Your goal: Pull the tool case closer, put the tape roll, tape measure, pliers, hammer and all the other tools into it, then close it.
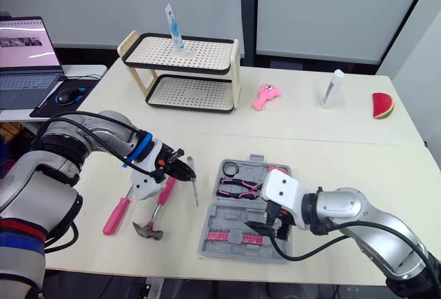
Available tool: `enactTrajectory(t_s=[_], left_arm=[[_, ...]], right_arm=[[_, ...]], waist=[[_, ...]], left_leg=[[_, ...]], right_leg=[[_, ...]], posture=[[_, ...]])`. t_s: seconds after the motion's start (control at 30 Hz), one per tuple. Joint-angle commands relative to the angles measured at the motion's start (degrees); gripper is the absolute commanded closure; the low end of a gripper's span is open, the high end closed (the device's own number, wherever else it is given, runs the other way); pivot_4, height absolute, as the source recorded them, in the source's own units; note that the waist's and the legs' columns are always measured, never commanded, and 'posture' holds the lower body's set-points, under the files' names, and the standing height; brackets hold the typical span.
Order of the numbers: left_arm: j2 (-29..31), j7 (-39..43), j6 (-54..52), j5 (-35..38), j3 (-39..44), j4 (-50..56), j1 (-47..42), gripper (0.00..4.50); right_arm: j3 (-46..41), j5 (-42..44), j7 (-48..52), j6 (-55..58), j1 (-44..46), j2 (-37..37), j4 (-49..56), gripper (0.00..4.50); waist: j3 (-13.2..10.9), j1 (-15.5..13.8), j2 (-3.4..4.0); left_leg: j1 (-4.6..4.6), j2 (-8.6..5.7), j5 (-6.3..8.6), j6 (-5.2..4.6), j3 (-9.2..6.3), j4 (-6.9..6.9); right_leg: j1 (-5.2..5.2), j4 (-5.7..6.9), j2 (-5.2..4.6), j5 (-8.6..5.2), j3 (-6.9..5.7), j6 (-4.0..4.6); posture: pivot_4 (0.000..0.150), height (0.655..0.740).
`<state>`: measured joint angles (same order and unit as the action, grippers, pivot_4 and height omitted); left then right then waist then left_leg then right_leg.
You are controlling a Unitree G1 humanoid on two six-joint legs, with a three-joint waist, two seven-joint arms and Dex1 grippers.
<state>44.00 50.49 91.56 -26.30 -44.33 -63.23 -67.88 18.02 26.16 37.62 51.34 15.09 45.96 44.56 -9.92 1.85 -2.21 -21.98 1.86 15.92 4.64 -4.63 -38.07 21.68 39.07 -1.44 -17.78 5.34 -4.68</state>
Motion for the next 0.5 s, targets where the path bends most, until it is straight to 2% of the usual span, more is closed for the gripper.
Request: enactTrajectory(t_s=[0.03,0.13,0.23,0.37,0.5], left_arm=[[-0.39,0.27,-1.63,3.59,-1.34,1.05,-1.53,4.42],[-0.85,3.06,-5.58,8.41,-1.87,2.68,-0.51,4.42],[-0.43,9.32,-13.92,17.23,-1.00,7.37,2.65,4.42],[0.75,16.30,-31.06,26.98,3.45,18.87,8.85,4.42],[2.59,17.49,-48.61,30.53,9.29,31.63,15.98,4.42]], right_arm=[[0.45,-1.56,0.85,-1.88,0.73,0.00,-0.03,0.00],[0.99,-2.70,1.09,-2.38,1.18,-0.19,-0.74,0.00],[1.50,-3.92,1.29,-2.58,1.59,-0.50,-1.23,0.00],[2.09,-5.63,0.59,-2.39,2.28,-1.50,-2.23,0.00],[2.49,-6.85,0.25,-2.50,2.25,-2.41,-2.61,0.00]], waist=[[0.00,0.00,0.00],[-0.01,0.02,0.01],[-0.01,0.07,0.05],[-0.04,0.20,0.10],[-0.05,0.22,0.12]], left_leg=[[0.00,0.00,0.00,0.00,0.00,0.00],[0.00,0.00,0.00,0.00,0.00,0.00],[0.01,0.00,0.00,0.00,0.01,0.00],[-0.01,0.03,0.00,0.00,-0.02,0.00],[-0.02,0.05,0.00,0.00,-0.01,-0.01]], right_leg=[[0.00,0.00,0.01,0.00,0.00,0.00],[0.00,0.00,0.02,0.00,0.00,0.00],[-0.01,0.00,0.00,0.00,0.01,0.00],[0.03,0.03,0.04,-0.01,0.00,0.02],[0.05,0.05,0.05,-0.01,0.03,0.02]], posture=[[0.150,0.7350],[0.150,0.7350],[0.150,0.7350],[0.150,0.7350],[0.150,0.7350]])
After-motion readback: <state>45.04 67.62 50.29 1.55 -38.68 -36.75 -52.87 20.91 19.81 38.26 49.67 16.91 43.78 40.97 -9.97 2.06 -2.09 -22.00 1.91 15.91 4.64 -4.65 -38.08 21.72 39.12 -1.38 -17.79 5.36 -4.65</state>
